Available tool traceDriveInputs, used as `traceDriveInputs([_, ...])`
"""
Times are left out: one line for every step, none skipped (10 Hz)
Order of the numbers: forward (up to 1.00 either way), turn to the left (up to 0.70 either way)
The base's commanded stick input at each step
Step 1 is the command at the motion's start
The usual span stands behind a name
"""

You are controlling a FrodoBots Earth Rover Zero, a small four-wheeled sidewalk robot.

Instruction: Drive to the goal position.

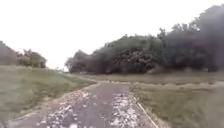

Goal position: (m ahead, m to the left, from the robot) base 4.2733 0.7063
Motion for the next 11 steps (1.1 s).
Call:
traceDriveInputs([0.85,0.01])
traceDriveInputs([0.85,0.01])
traceDriveInputs([0.85,0.01])
traceDriveInputs([0.85,0.01])
traceDriveInputs([0.85,0.01])
traceDriveInputs([0.85,0.01])
traceDriveInputs([0.85,0.01])
traceDriveInputs([0.85,0.01])
traceDriveInputs([0.85,0.01])
traceDriveInputs([0.85,0.01])
traceDriveInputs([0.85,0.01])
